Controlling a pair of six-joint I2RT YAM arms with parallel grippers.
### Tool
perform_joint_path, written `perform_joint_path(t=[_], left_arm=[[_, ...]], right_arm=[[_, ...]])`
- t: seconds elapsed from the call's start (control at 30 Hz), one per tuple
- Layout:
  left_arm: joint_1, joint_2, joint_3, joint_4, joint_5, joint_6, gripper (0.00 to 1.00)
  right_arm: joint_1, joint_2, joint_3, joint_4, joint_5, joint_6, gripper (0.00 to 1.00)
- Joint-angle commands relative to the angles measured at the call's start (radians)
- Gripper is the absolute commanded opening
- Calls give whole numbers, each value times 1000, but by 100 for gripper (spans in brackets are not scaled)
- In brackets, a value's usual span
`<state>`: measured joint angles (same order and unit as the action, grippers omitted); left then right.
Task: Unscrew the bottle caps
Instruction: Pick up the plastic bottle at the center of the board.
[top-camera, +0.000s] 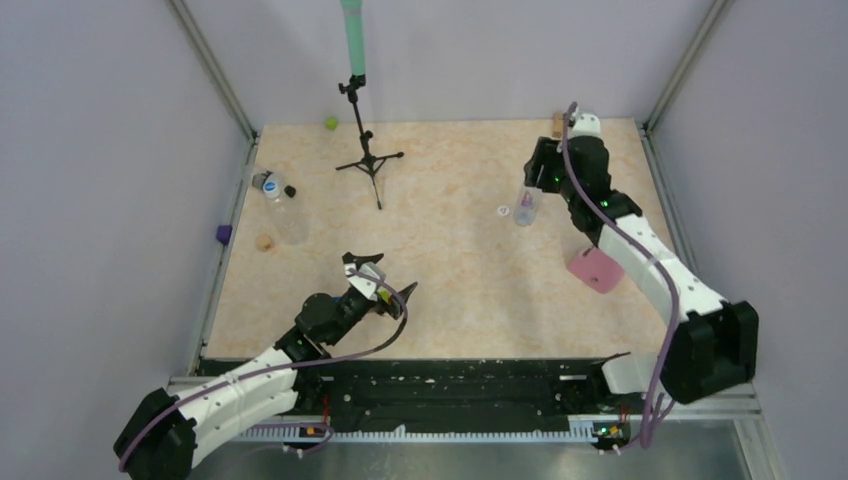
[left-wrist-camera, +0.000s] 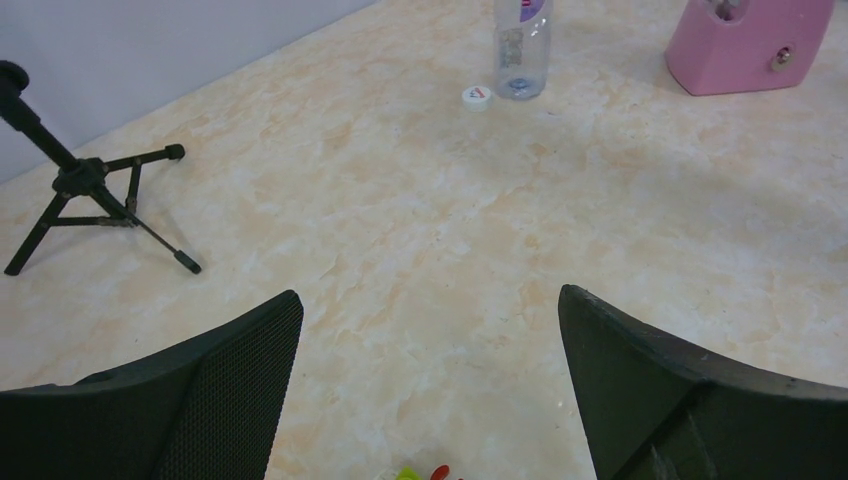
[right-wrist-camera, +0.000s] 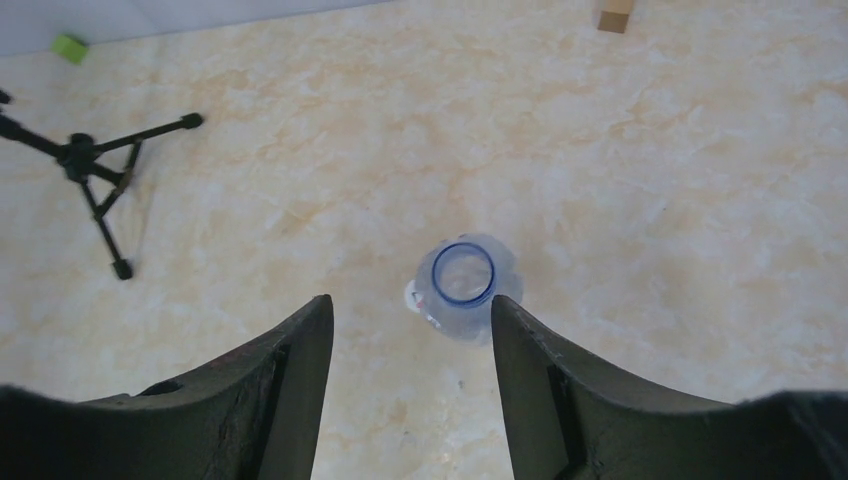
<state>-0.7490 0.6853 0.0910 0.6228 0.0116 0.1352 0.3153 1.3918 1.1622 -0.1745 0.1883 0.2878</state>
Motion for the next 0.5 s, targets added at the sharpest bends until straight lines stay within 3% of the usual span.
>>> perform_joint_path(t=[0.0, 0.1, 0.27, 0.47], left_arm=[[-4, 1, -9, 91, -155, -114, 99], [-4, 20, 0, 91, -232, -162, 99], [-3, 32, 38, 26, -243, -217, 99], [-3, 46, 64, 56, -263, -269, 99]], right_arm=[[-8, -223, -159, 112, -174, 85, 58], [30, -336, -298, 204, -306, 167, 57], [225, -440, -407, 208, -320, 143, 57], [310, -513, -595, 290, -380, 227, 57]])
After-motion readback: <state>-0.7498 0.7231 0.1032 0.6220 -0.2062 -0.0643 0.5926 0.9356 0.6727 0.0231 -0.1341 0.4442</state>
